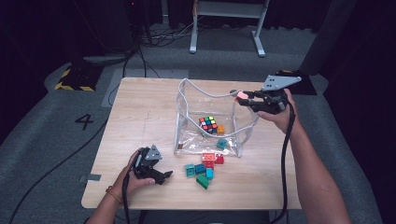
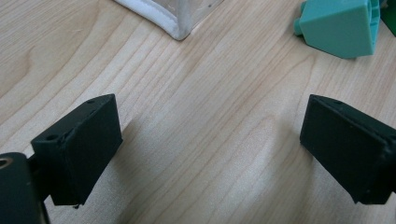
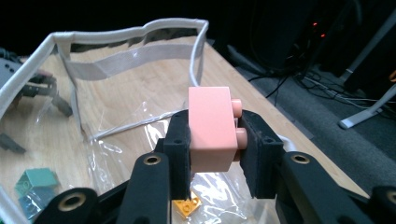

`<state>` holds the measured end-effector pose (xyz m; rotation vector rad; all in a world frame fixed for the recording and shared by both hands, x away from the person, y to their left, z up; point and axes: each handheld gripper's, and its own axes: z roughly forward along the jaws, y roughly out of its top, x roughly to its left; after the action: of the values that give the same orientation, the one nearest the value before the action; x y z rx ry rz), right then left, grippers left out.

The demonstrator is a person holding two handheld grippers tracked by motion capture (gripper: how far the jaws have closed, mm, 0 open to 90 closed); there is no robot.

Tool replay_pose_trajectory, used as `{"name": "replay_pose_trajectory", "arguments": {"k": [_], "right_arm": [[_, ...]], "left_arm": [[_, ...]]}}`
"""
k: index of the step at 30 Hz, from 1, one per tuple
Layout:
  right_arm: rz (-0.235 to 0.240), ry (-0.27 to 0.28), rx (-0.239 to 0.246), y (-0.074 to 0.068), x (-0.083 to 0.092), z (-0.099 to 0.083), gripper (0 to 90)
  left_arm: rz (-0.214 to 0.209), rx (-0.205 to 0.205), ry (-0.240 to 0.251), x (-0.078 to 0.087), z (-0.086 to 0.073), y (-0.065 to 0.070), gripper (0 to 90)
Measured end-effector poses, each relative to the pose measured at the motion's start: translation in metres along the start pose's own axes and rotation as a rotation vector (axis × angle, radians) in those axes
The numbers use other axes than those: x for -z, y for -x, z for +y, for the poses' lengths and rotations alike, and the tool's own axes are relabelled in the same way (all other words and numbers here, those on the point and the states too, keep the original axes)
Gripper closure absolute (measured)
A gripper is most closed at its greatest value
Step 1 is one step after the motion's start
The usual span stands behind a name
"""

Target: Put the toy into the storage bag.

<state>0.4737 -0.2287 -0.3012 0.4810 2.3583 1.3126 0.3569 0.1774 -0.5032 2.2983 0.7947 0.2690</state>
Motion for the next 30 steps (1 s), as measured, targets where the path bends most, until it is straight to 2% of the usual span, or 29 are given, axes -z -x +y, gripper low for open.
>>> {"name": "replay_pose_trajectory", "arguments": {"k": [1,3,5,6,7,9,10,12,13,14,16,18,19,24,25,26,27,28,30], "right_arm": [[0.018,-0.02,0.013,-0.003,-0.007,0.002,67.0],[0.023,-0.025,0.023,-0.004,-0.01,0.004,66.9],[0.028,-0.069,0.068,-0.009,-0.023,0.008,67.0],[0.028,-0.069,0.068,-0.009,-0.023,0.008,67.0],[0.038,-0.102,0.087,-0.011,-0.032,0.011,66.9],[0.043,-0.109,0.09,-0.011,-0.033,0.012,66.9],[0.061,-0.134,0.101,-0.011,-0.041,0.015,66.9],[0.071,-0.15,0.1,-0.011,-0.045,0.016,66.9],[0.084,-0.195,0.114,-0.012,-0.052,0.017,67.0],[0.084,-0.195,0.114,-0.012,-0.052,0.017,67.0],[0.091,-0.262,0.158,-0.013,-0.061,0.018,67.0],[0.101,-0.323,0.173,-0.013,-0.07,0.018,67.0],[0.109,-0.333,0.18,-0.012,-0.072,0.018,66.9],[0.119,-0.384,0.174,-0.011,-0.081,0.019,66.9],[0.12,-0.421,0.184,-0.011,-0.085,0.02,66.9],[0.12,-0.421,0.184,-0.011,-0.085,0.02,66.9],[0.118,-0.459,0.185,-0.011,-0.091,0.02,66.9],[0.118,-0.459,0.185,-0.011,-0.091,0.02,66.9],[0.123,-0.493,0.197,-0.01,-0.096,0.018,66.9]], "left_arm": [[0.002,-0.001,0.001,0.0,0.0,0.0,5.5],[0.002,0.0,0.001,0.0,0.0,0.0,5.5],[0.003,-0.001,0.0,0.0,0.0,0.0,5.5],[0.003,-0.001,0.0,0.0,0.0,0.0,5.5],[0.004,-0.001,0.0,0.0,0.0,0.0,5.5],[0.004,0.003,0.001,0.0,0.0,0.0,5.5],[0.005,0.003,0.001,0.0,0.0,0.0,5.5],[0.006,0.005,0.002,0.001,-0.001,0.001,5.6],[0.004,0.004,0.002,0.001,-0.001,0.001,5.6],[0.004,0.004,0.002,0.001,-0.001,0.001,5.6],[-0.004,0.014,-0.003,0.001,-0.001,0.001,5.6],[-0.006,0.015,-0.002,0.0,-0.001,0.001,5.6],[-0.006,0.018,0.0,0.0,-0.001,0.001,5.6],[-0.006,0.018,0.0,0.0,-0.001,0.001,5.6],[-0.006,0.018,-0.001,0.0,-0.001,0.001,5.6],[-0.006,0.018,-0.001,0.0,-0.001,0.001,5.6],[-0.006,0.018,-0.001,0.0,-0.001,0.001,5.6],[-0.006,0.018,-0.001,0.0,-0.001,0.001,5.6],[-0.004,0.017,-0.001,0.001,-0.001,0.001,5.6]]}}
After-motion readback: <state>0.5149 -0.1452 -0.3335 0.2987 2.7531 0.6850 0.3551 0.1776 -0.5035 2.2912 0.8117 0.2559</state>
